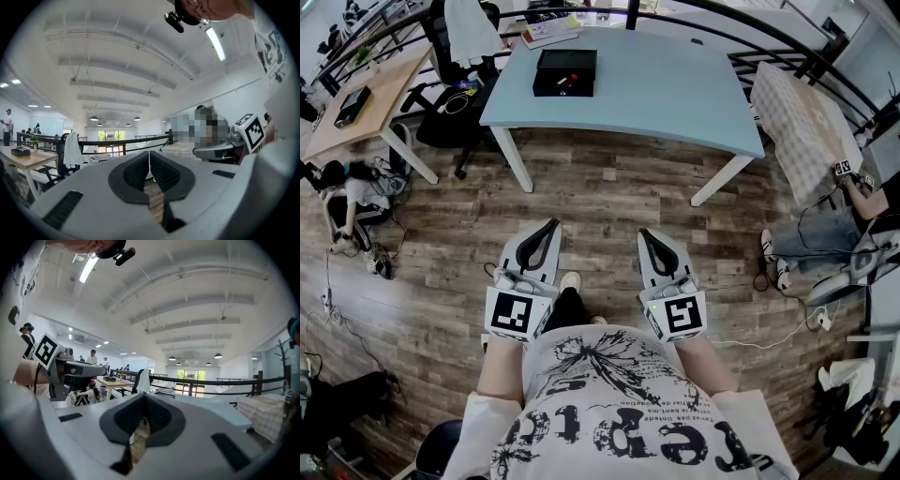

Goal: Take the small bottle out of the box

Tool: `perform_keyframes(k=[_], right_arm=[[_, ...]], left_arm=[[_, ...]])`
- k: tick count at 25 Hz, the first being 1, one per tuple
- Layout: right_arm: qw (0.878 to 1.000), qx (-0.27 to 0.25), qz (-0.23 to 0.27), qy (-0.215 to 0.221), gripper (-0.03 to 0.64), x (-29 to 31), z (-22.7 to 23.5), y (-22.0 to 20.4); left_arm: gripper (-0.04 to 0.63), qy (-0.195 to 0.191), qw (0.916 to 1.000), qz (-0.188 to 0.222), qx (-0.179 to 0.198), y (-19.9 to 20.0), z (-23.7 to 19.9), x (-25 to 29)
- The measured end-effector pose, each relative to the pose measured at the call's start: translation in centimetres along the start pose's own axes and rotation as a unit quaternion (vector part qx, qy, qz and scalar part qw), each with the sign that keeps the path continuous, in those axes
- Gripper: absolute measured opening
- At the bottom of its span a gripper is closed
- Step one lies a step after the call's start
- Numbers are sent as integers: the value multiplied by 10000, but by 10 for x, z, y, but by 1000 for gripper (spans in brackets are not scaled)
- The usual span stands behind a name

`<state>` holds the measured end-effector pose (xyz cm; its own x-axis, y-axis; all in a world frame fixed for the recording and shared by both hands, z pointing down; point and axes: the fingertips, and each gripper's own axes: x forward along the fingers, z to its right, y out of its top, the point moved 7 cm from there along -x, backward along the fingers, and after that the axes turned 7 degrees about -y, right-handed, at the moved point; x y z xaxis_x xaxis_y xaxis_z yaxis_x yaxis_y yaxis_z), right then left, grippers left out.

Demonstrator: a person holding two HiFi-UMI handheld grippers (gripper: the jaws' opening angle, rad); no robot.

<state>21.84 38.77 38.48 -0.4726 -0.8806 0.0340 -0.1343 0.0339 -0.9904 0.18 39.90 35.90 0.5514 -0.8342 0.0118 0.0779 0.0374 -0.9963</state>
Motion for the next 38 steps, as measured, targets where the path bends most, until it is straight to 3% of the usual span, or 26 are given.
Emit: perform_keyframes(k=[18, 32, 38], right_arm=[[9990, 399, -125, -143, 8, 53, -8, -13], [9989, 231, -222, -334, 8, 224, -22, 5], [9991, 155, -371, -152, 9, 283, -29, 5]], left_arm=[[23, -73, 9994, -140, -317, -19, -52, 19], [23, 24, 9978, -194, -638, -26, -229, 82], [23, 9, 9968, -299, -740, -33, -280, 110]])
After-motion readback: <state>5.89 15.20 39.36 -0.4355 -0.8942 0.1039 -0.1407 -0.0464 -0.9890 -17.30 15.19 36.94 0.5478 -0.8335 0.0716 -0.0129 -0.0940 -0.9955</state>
